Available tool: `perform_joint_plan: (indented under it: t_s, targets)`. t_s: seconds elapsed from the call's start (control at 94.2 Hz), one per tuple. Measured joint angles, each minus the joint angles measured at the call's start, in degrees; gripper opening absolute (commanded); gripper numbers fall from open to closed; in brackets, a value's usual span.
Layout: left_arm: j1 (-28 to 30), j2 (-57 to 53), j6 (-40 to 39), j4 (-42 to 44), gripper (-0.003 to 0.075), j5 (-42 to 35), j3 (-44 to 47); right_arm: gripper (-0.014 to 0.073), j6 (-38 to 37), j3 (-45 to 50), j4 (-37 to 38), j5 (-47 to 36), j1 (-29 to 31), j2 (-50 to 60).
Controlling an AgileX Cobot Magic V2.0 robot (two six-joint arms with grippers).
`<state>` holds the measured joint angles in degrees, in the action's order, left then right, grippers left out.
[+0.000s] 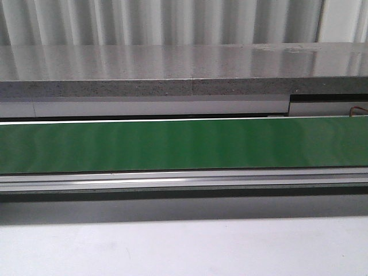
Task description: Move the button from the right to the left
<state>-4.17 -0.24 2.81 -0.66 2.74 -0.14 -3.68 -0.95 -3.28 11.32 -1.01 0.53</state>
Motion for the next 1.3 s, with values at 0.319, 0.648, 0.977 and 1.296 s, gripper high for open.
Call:
perform_joint_plan:
  t_s: [0.319, 0.648, 0.977, 1.296]
  targets:
    - [0.0, 0.0, 0.0, 0.0, -0.002, 0.0, 0.0, -0.0068, -1.86, 2.5, 0.26, -3.47, 0.0, 0.11]
    - [0.0, 0.0, 0.0, 0.0, -0.002, 0.0, 0.0, -0.0068, -1.99, 2.5, 1.25, -4.45, 0.0, 0.11]
    - [0.0, 0.0, 0.0, 0.0, -0.002, 0.0, 0.0, -0.0068, -1.99, 2.5, 1.25, -4.45, 0.0, 0.11]
    - [0.0, 0.0, 0.0, 0.0, -0.002, 0.0, 0.0, -0.0068, -1.99, 2.5, 1.25, -4.45, 0.0, 0.11]
